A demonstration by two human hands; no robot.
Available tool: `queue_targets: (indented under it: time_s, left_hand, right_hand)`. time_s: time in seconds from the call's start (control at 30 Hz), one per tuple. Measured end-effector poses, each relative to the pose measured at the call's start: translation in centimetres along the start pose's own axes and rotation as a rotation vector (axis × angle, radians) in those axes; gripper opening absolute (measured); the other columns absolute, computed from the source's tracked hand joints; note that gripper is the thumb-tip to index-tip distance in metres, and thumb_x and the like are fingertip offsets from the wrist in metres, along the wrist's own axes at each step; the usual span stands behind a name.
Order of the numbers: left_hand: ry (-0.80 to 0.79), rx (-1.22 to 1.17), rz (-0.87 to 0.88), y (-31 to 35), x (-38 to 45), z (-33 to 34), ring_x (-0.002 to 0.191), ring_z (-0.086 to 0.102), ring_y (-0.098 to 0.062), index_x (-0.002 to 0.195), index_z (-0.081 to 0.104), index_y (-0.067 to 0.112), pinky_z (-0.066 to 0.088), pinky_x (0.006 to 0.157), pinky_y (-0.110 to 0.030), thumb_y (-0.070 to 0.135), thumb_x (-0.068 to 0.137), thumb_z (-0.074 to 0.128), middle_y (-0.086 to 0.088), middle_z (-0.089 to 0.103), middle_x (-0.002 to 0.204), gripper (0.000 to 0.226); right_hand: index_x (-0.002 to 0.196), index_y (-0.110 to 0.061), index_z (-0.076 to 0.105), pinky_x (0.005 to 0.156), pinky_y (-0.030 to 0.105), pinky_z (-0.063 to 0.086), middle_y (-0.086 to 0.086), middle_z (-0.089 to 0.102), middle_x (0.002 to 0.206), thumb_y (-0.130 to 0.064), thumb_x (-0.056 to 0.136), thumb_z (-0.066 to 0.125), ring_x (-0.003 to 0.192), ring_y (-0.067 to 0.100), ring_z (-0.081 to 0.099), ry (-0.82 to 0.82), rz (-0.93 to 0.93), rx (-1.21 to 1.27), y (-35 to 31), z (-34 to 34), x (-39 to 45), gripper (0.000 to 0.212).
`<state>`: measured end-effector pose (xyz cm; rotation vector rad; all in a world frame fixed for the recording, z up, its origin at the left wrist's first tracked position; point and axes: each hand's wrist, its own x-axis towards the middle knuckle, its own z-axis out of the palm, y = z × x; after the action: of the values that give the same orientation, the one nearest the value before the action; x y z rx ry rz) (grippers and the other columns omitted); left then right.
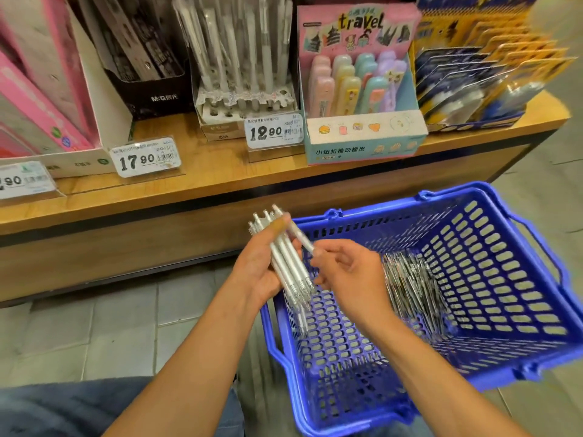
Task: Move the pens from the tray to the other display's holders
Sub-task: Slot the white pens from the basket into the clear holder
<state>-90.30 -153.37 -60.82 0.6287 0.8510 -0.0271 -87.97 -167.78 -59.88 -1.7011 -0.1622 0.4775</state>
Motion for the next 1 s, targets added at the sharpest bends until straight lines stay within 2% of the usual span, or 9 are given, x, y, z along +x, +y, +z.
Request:
queue_targets:
  time_s: [0.1, 0.27, 0.33, 0.5, 0.6, 0.67, 0.8, 0.9, 1.0]
  left_hand:
    - [-0.030, -0.030, -0.024, 0.0, 0.0, -0.1, 0.058, 0.071, -0.030, 0.084, 0.063, 0.003, 0.059, 0.053, -0.044, 0.034, 0.064, 0.081, -0.012, 0.066, 0.060, 0.041]
    - [0.017, -0.047, 0.014, 0.1, 0.6, -0.6, 0.057, 0.065, -0.016, 0.057, 0.072, 0.010, 0.058, 0.061, -0.036, 0.029, 0.063, 0.082, -0.004, 0.062, 0.063, 0.023]
    - [0.040, -0.052, 0.005, -0.1, 0.9, -0.7, 0.055, 0.063, -0.014, 0.065, 0.069, 0.008, 0.057, 0.057, -0.034, 0.021, 0.075, 0.079, -0.004, 0.061, 0.062, 0.019]
    - [0.010, -0.090, 0.039, 0.0, 1.0, -0.6, 0.055, 0.055, -0.015, 0.073, 0.059, 0.008, 0.048, 0.065, -0.031, 0.003, 0.087, 0.055, -0.008, 0.054, 0.067, 0.015]
    - [-0.050, -0.150, 0.102, 0.7, 1.0, -1.3, 0.050, 0.057, -0.014, 0.059, 0.068, 0.011, 0.051, 0.060, -0.028, 0.002, 0.087, 0.050, -0.004, 0.058, 0.058, 0.035]
    - [-0.068, -0.193, 0.126, 1.2, 0.9, -1.7, 0.051, 0.057, -0.014, 0.074, 0.066, 0.010, 0.052, 0.055, -0.024, 0.000, 0.087, 0.050, -0.003, 0.059, 0.062, 0.023]
    - [-0.104, -0.191, 0.117, 1.8, 1.0, -2.3, 0.052, 0.057, -0.014, 0.088, 0.055, 0.012, 0.052, 0.052, -0.024, -0.001, 0.074, 0.055, -0.002, 0.058, 0.066, 0.019]
    - [-0.122, -0.188, 0.111, 1.8, 1.1, -2.5, 0.052, 0.057, -0.014, 0.091, 0.055, 0.011, 0.052, 0.054, -0.024, 0.001, 0.066, 0.058, -0.003, 0.058, 0.066, 0.027]
    - [-0.121, -0.181, 0.115, 1.6, 1.4, -2.8, 0.051, 0.057, -0.014, 0.095, 0.055, 0.011, 0.052, 0.053, -0.024, 0.002, 0.064, 0.060, -0.004, 0.058, 0.066, 0.033]
  right_hand:
    - [0.095, -0.018, 0.072, 0.056, 0.019, 0.050, -0.003, 0.071, 0.072, -0.018, 0.086, 0.072, 0.056, 0.004, 0.061, -0.032, -0.108, -0.182, -0.4, 1.5, -0.1, 0.009]
    - [0.099, -0.021, 0.073, 0.055, 0.010, 0.041, -0.016, 0.060, 0.061, -0.017, 0.083, 0.074, 0.051, 0.002, 0.052, -0.079, -0.233, -0.291, 0.4, 1.5, -0.2, 0.016]
    - [0.100, -0.018, 0.073, 0.058, 0.009, 0.038, -0.020, 0.052, 0.059, -0.015, 0.082, 0.075, 0.053, 0.002, 0.050, -0.068, -0.306, -0.364, 0.8, 1.6, -0.1, 0.018]
    - [0.087, -0.029, 0.075, 0.061, 0.011, 0.039, -0.007, 0.062, 0.076, -0.022, 0.081, 0.074, 0.058, 0.004, 0.051, -0.137, -0.455, -0.286, 1.6, 1.8, 0.6, 0.010]
    - [0.079, -0.034, 0.071, 0.061, 0.021, 0.046, -0.007, 0.069, 0.074, -0.029, 0.083, 0.068, 0.065, 0.006, 0.057, 0.007, -0.208, -0.017, 3.7, 0.9, 3.4, 0.007]
    - [0.079, -0.028, 0.070, 0.066, 0.025, 0.049, -0.010, 0.069, 0.076, -0.024, 0.086, 0.067, 0.072, 0.009, 0.062, 0.050, -0.025, -0.128, 7.2, 0.5, 5.9, 0.009]
    - [0.093, -0.015, 0.060, 0.073, 0.030, 0.048, 0.004, 0.063, 0.089, -0.014, 0.092, 0.063, 0.088, 0.025, 0.062, -0.239, 0.381, -0.499, 15.6, 1.5, 8.3, 0.004]
    - [0.108, -0.006, 0.059, 0.082, 0.039, 0.053, 0.017, 0.065, 0.108, -0.014, 0.094, 0.060, 0.100, 0.033, 0.063, -0.318, 0.480, -0.712, 19.8, 2.9, 8.1, 0.016]
    - [0.121, -0.005, 0.053, 0.075, 0.030, 0.048, 0.017, 0.062, 0.116, -0.021, 0.094, 0.059, 0.103, 0.032, 0.061, -0.406, 0.499, -0.877, 21.5, 3.9, 7.6, 0.032]
